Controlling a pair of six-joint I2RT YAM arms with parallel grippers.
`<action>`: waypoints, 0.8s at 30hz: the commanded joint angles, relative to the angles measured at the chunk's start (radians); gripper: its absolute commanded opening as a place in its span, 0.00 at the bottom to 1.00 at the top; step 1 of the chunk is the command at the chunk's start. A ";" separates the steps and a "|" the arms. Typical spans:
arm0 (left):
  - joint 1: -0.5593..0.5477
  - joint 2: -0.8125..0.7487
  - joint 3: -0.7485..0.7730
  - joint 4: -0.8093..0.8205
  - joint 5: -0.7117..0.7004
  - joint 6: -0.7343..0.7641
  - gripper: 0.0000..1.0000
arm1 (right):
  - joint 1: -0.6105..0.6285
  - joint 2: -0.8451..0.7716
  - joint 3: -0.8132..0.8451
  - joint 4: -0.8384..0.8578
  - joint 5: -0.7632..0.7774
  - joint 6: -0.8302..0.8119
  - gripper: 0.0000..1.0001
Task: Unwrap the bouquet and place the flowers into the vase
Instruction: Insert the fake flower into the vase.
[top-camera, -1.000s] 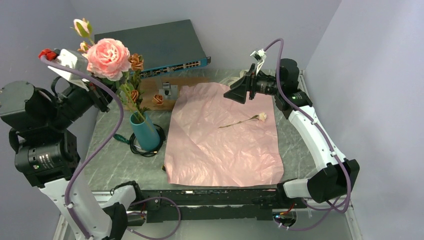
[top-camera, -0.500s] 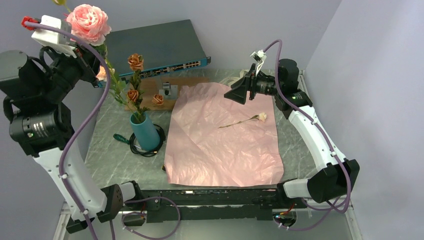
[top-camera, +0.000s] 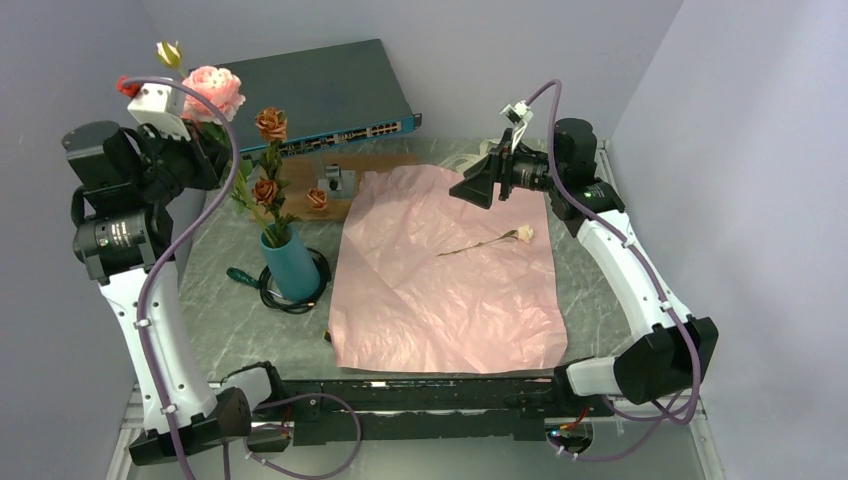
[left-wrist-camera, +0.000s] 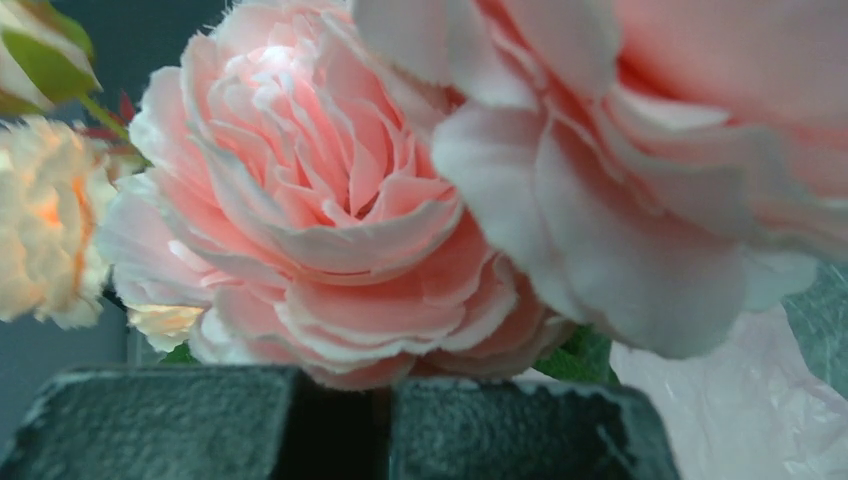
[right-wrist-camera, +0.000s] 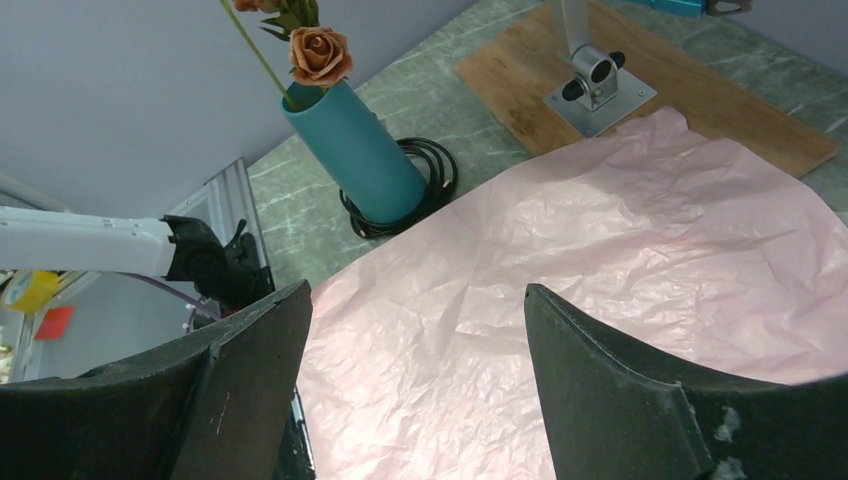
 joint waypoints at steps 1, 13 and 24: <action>0.006 -0.060 -0.110 0.120 0.009 -0.052 0.00 | -0.004 0.011 0.039 0.017 0.003 -0.022 0.81; 0.006 -0.108 -0.312 0.115 -0.021 -0.081 0.23 | -0.010 0.015 0.028 -0.065 0.052 -0.098 0.81; 0.006 -0.122 -0.234 -0.136 -0.030 -0.059 0.87 | -0.087 0.060 0.040 -0.196 0.072 -0.160 0.79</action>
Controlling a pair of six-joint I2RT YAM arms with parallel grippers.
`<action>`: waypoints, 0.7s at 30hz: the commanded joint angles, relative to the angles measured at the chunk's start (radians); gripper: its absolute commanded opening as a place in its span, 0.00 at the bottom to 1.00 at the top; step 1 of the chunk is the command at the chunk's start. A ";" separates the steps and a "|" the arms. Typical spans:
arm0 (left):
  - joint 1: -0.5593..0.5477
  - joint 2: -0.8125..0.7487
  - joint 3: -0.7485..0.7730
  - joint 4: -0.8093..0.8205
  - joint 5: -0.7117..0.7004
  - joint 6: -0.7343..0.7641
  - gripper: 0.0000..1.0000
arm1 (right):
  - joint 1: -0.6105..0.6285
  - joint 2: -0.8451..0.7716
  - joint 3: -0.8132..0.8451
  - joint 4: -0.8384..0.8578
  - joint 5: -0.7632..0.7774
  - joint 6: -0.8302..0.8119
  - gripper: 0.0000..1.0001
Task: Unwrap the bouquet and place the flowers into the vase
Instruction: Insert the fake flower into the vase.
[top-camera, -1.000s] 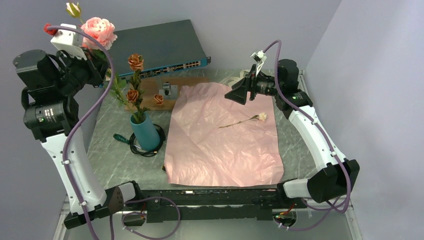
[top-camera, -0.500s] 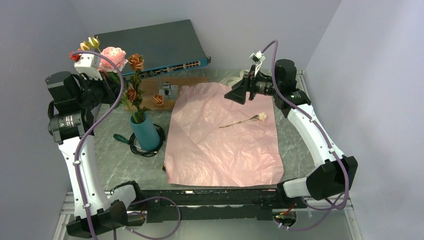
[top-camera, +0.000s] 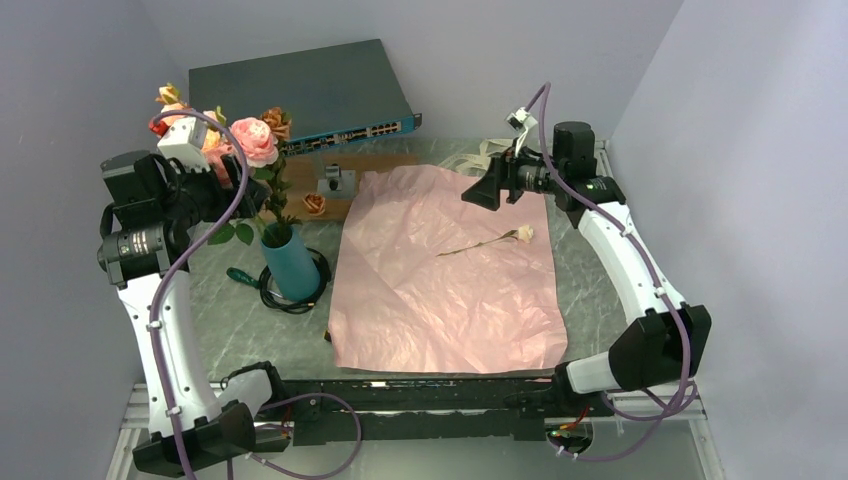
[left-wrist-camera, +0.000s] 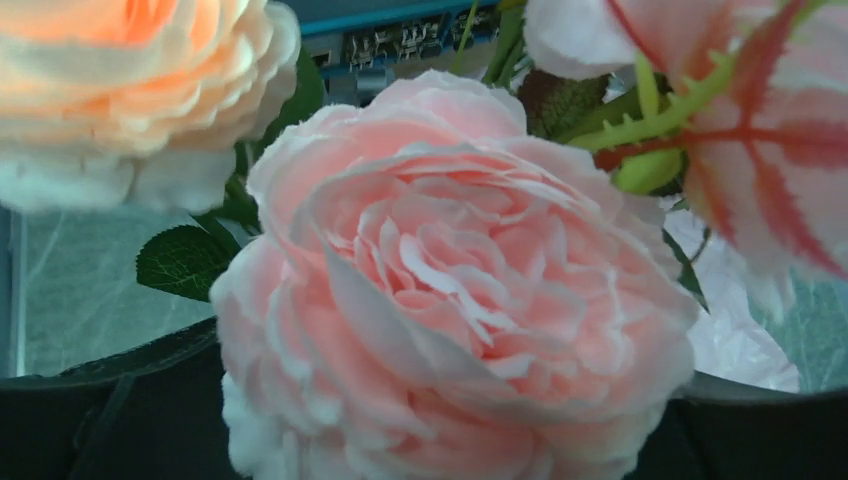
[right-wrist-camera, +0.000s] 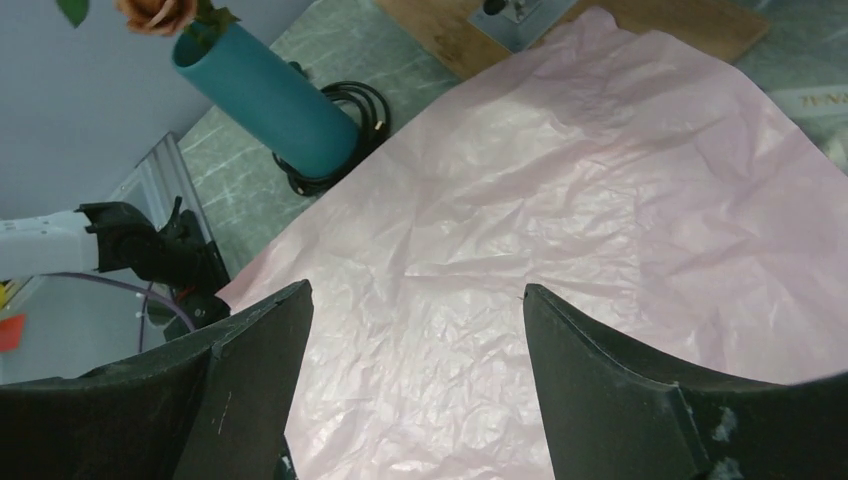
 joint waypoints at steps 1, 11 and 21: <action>0.006 -0.039 0.067 -0.123 -0.029 -0.004 0.90 | -0.038 0.009 0.024 -0.032 0.012 -0.041 0.79; 0.006 -0.139 0.031 -0.284 -0.011 0.055 0.99 | -0.079 0.052 0.028 -0.096 -0.005 -0.093 0.79; 0.006 -0.172 -0.029 -0.472 0.011 0.312 0.99 | -0.156 0.097 0.048 -0.140 -0.051 -0.097 0.78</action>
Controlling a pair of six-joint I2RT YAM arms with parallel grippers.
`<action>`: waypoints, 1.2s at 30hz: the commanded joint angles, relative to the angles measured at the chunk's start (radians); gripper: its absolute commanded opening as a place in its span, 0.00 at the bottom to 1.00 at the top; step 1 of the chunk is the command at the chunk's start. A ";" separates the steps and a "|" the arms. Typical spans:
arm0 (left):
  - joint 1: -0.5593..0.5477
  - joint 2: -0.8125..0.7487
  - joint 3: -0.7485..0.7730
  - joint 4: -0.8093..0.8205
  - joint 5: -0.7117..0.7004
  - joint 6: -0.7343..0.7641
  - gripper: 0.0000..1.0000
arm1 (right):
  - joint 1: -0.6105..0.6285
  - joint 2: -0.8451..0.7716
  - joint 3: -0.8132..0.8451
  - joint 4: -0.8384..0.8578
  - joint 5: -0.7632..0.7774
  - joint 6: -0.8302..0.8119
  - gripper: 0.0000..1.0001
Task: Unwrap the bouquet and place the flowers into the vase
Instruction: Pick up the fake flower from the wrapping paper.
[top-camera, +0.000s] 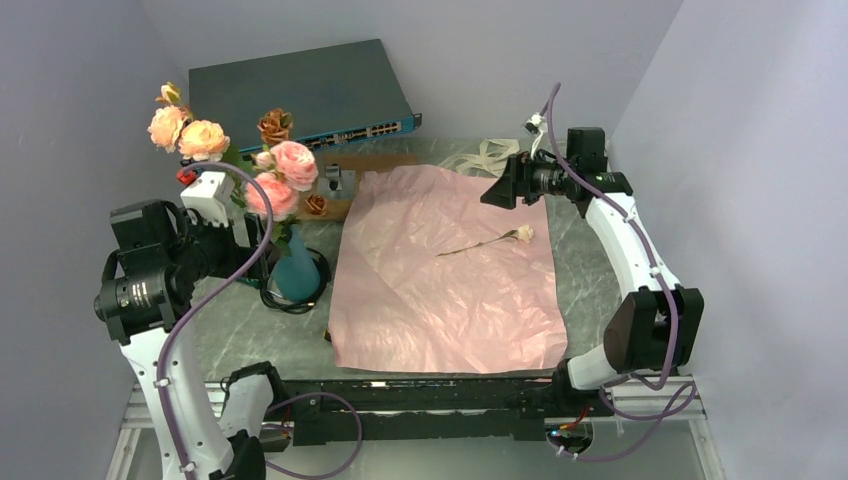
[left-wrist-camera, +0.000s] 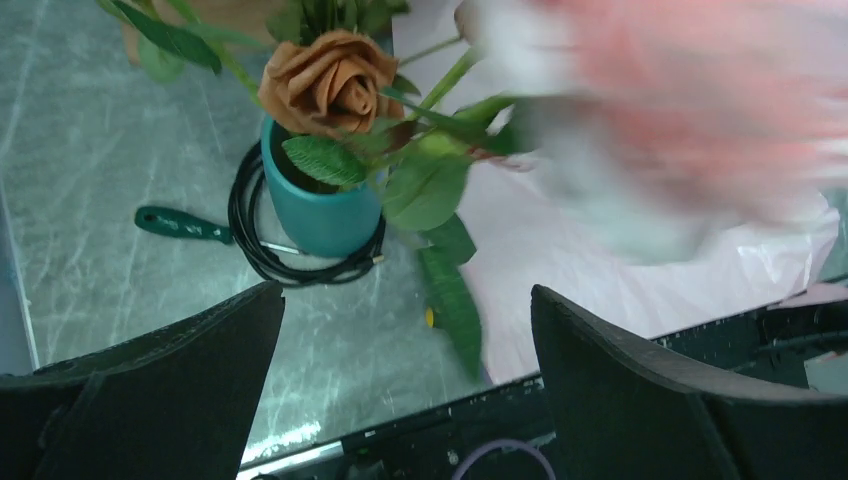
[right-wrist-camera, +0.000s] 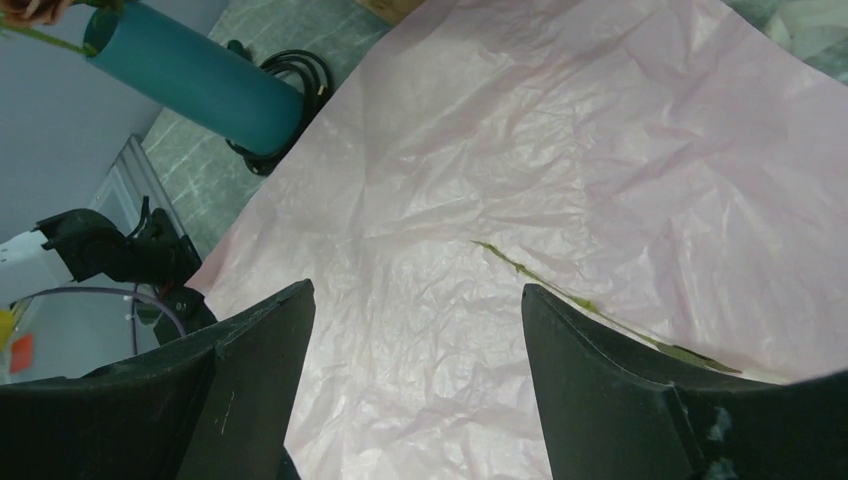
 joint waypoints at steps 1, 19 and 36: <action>0.006 0.000 -0.016 -0.120 0.010 0.141 0.99 | -0.036 0.023 0.048 -0.023 -0.042 -0.026 0.78; 0.005 -0.022 0.119 -0.135 0.422 0.284 0.99 | -0.083 0.118 0.063 -0.213 0.199 -0.253 0.72; 0.005 0.067 0.159 0.124 0.571 0.143 0.97 | -0.097 0.397 0.202 -0.297 0.293 -0.708 0.68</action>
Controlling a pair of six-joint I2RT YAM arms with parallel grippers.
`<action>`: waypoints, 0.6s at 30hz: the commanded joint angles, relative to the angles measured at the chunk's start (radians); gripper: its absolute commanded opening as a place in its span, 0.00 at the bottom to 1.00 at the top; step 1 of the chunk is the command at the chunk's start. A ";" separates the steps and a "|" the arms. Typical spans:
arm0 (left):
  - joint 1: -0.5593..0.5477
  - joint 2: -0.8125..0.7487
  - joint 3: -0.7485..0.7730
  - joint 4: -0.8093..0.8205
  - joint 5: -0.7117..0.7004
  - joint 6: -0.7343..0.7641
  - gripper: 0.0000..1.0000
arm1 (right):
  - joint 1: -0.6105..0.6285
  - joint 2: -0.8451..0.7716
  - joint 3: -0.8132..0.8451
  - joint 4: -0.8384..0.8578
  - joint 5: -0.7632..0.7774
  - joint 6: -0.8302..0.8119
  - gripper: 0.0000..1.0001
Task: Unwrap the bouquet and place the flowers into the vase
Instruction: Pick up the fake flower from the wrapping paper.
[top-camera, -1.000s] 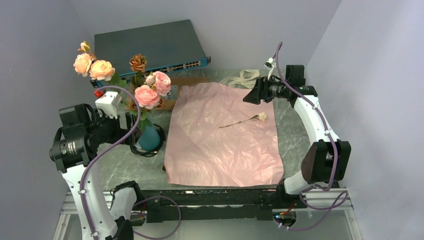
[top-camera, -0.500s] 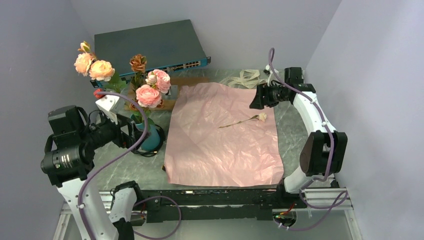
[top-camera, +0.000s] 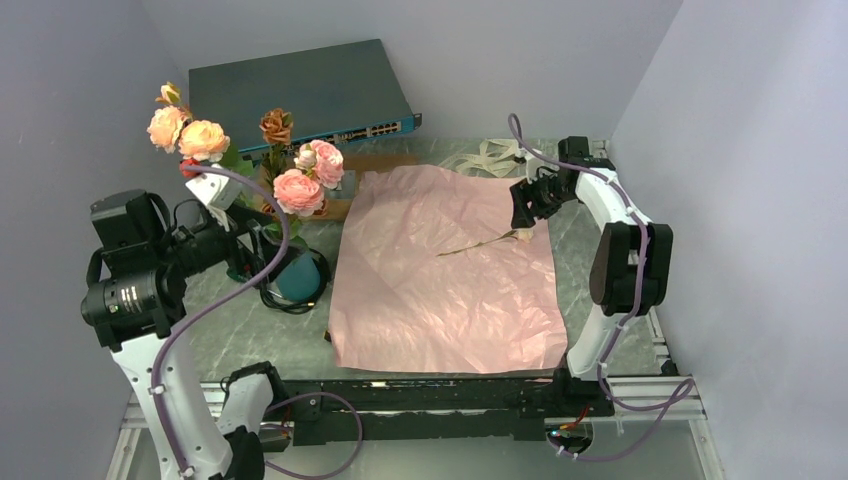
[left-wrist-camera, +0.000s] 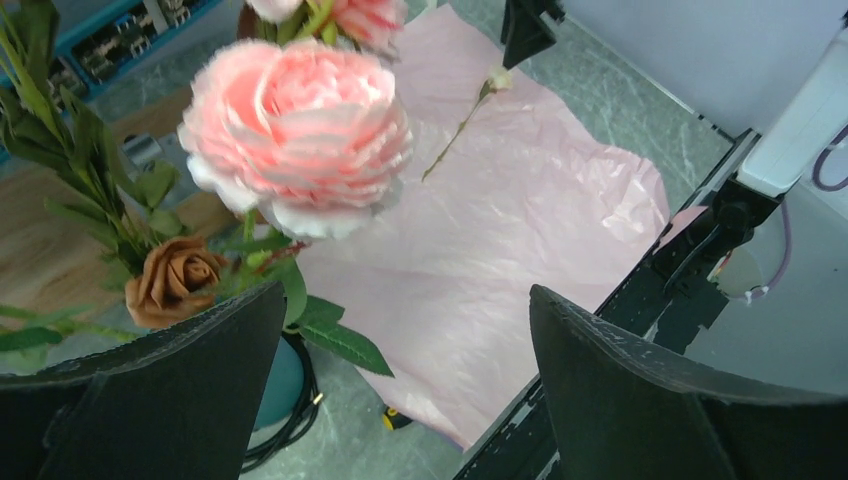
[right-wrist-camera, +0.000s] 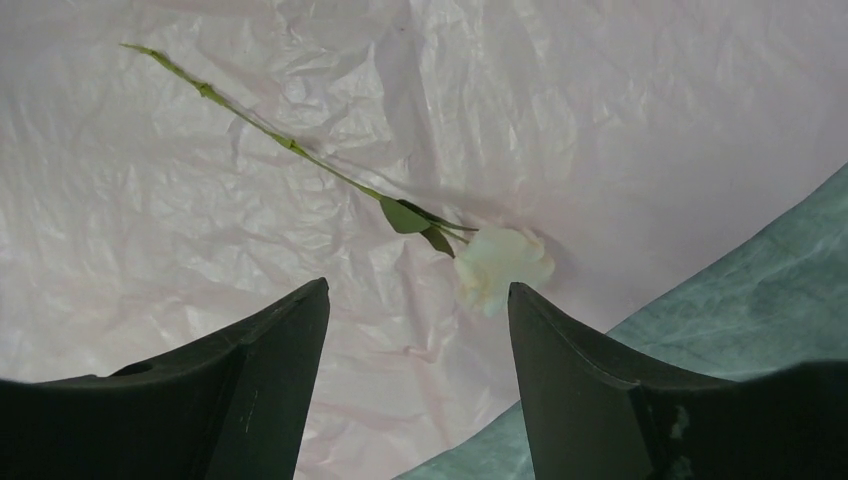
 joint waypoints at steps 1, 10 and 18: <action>0.004 0.051 0.063 0.145 0.088 -0.101 0.97 | 0.004 0.052 0.104 -0.050 -0.044 -0.196 0.68; 0.004 0.155 0.180 0.252 0.142 -0.165 0.97 | 0.018 0.231 0.230 -0.239 -0.059 -0.360 0.66; 0.003 0.198 0.208 0.422 0.177 -0.285 0.96 | 0.057 0.261 0.190 -0.252 -0.042 -0.397 0.50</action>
